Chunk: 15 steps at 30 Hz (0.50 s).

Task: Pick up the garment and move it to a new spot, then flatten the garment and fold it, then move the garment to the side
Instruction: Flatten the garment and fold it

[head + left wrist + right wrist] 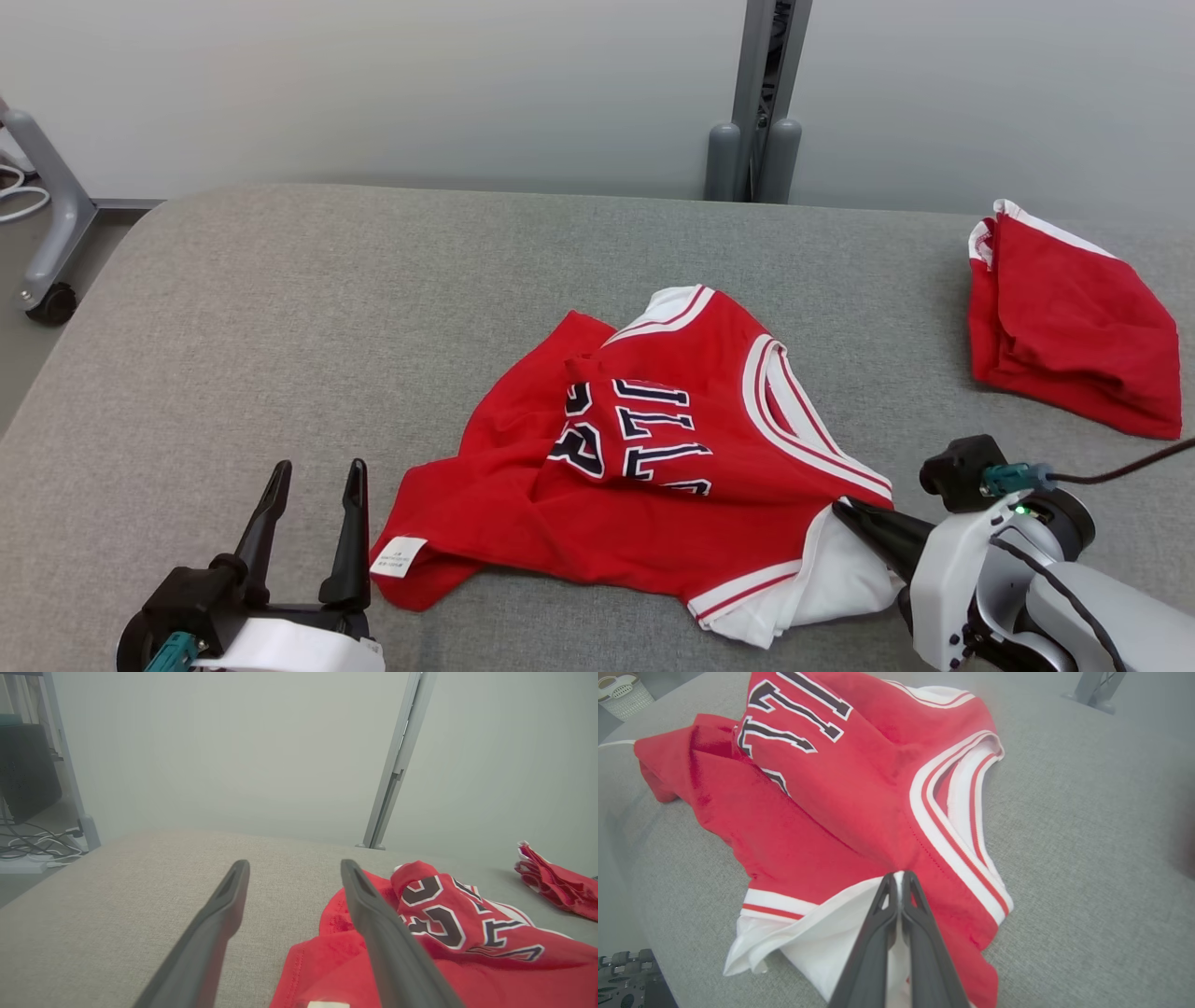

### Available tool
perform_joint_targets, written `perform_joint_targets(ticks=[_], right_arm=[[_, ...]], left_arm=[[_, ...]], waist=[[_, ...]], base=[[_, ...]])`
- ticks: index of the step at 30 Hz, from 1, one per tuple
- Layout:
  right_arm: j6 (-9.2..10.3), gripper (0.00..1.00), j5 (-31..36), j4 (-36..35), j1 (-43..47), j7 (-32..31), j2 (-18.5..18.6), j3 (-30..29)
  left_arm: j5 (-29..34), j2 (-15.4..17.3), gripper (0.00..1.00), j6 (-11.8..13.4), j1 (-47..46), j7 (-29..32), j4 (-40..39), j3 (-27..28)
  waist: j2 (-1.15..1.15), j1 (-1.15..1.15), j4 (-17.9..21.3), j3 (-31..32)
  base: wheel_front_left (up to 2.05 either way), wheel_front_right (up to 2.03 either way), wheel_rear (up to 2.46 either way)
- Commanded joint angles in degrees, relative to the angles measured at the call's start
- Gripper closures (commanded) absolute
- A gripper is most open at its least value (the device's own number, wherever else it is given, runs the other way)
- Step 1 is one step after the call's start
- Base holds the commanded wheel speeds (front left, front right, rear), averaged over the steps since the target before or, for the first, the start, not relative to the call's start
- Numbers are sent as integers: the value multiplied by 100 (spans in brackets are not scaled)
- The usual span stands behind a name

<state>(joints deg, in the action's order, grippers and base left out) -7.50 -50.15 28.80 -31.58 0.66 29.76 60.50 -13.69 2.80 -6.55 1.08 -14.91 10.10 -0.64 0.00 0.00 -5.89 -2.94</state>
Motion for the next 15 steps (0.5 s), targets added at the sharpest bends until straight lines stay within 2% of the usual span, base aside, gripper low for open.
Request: perform_joint_targets(ticks=[1, 8, 11, 12, 13, 15], right_arm=[[2, 100, -55, -104, 86, 113, 83, 19], [2, 100, -319, -706, 355, 399, 395, 180], [2, 98, -435, -822, 422, 329, 504, 238], [2, 86, -493, -852, 456, 289, 519, 262], [2, 62, -524, -886, 484, 252, 540, 292], [2, 66, -622, -956, 518, 221, 578, 324]], left_arm=[[11, 21, 0, -4, 20, -30, 11, 5], [34, 22, 0, -20, 8, -30, 17, -15], [47, 21, 0, -27, 2, -29, 17, -11], [54, 22, 0, -29, -1, -30, 18, -12], [55, 22, 0, -31, -6, -29, 20, -13], [60, 22, 0, -29, -14, -30, 20, -10]], waist=[[0, 0, 30, 6], [0, 0, 130, -8], [0, 0, 166, -14], [0, 0, 175, -18], [0, 0, 183, -21], [0, 0, 196, -25]], base=[[0, 0, 0], [0, 0, 0], [0, 0, 0], [0, 0, 0], [0, 0, 0], [0, 0, 0]])
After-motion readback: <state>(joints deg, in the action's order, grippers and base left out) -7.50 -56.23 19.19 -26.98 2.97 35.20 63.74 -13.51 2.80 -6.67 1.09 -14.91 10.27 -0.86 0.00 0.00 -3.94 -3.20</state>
